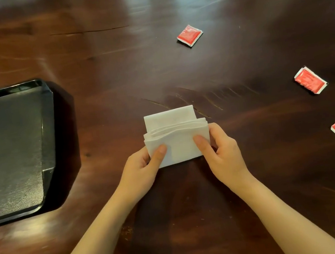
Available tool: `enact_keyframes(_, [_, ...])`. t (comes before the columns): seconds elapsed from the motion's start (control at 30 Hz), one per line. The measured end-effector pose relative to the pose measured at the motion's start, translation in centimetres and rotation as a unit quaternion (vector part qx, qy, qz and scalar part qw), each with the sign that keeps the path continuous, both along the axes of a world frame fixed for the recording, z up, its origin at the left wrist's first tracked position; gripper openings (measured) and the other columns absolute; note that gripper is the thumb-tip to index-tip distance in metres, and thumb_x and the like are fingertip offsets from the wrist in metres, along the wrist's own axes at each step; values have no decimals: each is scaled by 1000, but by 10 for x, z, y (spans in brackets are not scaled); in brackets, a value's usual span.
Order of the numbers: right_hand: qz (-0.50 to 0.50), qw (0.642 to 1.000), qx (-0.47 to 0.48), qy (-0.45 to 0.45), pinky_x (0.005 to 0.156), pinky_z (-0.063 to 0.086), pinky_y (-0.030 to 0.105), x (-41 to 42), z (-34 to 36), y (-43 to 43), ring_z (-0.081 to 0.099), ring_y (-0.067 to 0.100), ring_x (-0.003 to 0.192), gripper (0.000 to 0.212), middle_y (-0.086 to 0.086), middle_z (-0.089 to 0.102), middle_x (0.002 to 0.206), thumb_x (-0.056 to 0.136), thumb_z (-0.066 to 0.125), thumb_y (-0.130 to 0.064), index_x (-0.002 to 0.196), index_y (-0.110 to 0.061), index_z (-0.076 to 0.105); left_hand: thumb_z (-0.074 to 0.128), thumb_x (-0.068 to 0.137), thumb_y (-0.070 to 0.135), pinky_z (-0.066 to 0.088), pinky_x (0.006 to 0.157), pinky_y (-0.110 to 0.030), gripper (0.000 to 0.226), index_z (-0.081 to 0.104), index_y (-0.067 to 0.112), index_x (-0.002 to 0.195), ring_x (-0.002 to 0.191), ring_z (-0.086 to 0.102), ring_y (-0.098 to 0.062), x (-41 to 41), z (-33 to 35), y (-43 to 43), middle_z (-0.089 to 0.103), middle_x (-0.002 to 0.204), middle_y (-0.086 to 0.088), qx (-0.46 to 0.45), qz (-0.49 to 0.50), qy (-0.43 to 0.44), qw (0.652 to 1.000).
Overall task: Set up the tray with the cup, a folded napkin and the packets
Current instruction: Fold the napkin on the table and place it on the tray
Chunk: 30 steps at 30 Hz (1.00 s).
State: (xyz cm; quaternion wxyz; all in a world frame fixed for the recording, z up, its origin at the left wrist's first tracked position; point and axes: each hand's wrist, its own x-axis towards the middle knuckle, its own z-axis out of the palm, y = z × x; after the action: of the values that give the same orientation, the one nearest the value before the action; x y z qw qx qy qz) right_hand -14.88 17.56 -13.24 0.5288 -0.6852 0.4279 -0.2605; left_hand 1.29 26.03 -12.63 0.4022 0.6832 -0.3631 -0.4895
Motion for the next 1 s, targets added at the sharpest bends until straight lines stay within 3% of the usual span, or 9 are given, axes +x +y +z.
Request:
enact_keyframes(0.13, [-44,999,-25,12,63,52,11,7,-7,3,59,-2,94,23,-18,58,95,86,45,-41,103,-26,50,42,80,52,54,80,-25,24,58,42,94,91,64,-2,-7,-5,-3,67,98,17,-12,62,-36,997])
enact_keyframes(0.27, [-91,994,-44,45,58,50,9,12,-12,7,60,1,88,24,-14,58,89,88,44,-40,100,-21,52,43,90,45,49,64,-10,13,56,41,92,82,60,8,-19,-8,-11,64,86,20,-25,122,-105,987])
enact_keyframes(0.4, [-158,978,-77,114,45,41,13,23,-18,5,56,6,62,28,-6,56,75,94,39,-38,90,-13,53,42,94,40,48,52,-24,29,55,16,86,64,56,-13,-33,-14,-22,56,72,9,-37,180,-220,958])
enact_keyframes(0.5, [-217,959,-106,148,44,41,26,36,-19,1,52,12,53,27,-7,49,61,97,38,-32,82,-13,49,42,96,36,38,46,-28,28,48,14,80,54,47,-12,-36,-15,-32,46,62,9,-42,188,-309,931])
enact_keyframes(0.57, [-245,947,-118,169,45,41,28,42,-20,0,48,11,50,25,-8,45,59,97,38,-30,81,-13,47,43,96,34,34,48,-27,26,50,12,84,54,46,-15,-33,-13,-39,49,66,6,-31,179,-359,915])
enact_keyframes(0.7, [-264,934,-112,212,46,32,19,46,-20,-1,46,8,53,21,-3,52,69,96,41,-28,96,-10,52,42,96,34,32,53,-27,26,56,12,100,63,46,-16,-25,-12,-50,60,80,-1,9,160,-386,909])
enact_keyframes(0.87, [-255,928,-136,235,55,37,15,48,-18,1,56,13,68,31,4,66,91,96,42,-27,122,-12,50,40,97,35,41,69,-30,38,45,19,130,89,63,-27,-23,-7,-57,67,107,-5,36,144,-401,904])
enact_keyframes(1.0, [-249,928,-134,242,58,36,13,48,-16,0,59,14,73,33,4,67,97,96,42,-28,124,-13,50,39,98,34,41,58,-28,28,52,17,115,69,54,-19,-19,-13,-57,65,89,-3,38,129,-416,900])
